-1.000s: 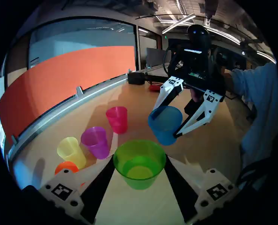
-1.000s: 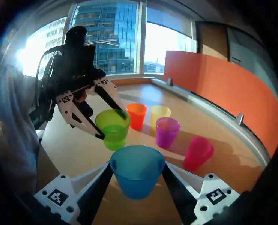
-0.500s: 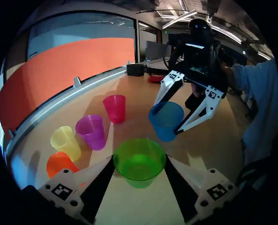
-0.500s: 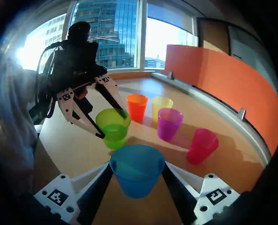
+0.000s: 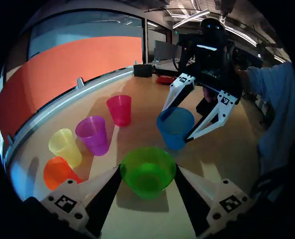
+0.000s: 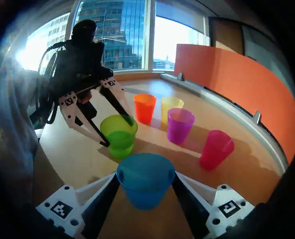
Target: Pour water
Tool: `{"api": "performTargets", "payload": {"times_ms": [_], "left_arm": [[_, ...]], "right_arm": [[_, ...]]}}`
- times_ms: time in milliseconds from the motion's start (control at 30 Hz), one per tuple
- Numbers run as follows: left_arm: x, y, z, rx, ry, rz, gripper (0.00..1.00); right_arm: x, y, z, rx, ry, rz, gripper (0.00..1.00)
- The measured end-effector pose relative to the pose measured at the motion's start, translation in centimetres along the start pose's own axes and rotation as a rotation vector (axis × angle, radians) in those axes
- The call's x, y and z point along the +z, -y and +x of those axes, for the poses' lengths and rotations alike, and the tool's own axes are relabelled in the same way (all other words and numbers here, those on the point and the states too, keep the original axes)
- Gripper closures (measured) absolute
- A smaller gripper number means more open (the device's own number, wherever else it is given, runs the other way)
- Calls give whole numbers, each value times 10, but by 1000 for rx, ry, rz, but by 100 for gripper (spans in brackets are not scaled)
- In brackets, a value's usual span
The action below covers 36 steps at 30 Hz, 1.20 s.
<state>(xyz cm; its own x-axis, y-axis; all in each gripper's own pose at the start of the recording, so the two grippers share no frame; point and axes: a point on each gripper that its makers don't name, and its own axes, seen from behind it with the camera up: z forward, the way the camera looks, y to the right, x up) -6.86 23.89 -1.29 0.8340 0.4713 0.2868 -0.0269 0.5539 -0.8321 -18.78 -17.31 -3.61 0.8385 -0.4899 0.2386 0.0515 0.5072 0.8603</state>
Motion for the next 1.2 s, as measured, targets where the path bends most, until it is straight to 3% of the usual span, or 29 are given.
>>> {"api": "performTargets", "payload": {"times_ms": [600,1033,1200], "left_arm": [[-1,-1,-10,-18,4,4,11],[-2,0,-11,-1,30,11,10],[-3,-2,-12,-2,46,4,5]], "right_arm": [[-2,-2,-10,2,7,-19,8],[-8,-4,-16,9,21,-32,7],[-9,-5,-17,16,25,-36,3]]}}
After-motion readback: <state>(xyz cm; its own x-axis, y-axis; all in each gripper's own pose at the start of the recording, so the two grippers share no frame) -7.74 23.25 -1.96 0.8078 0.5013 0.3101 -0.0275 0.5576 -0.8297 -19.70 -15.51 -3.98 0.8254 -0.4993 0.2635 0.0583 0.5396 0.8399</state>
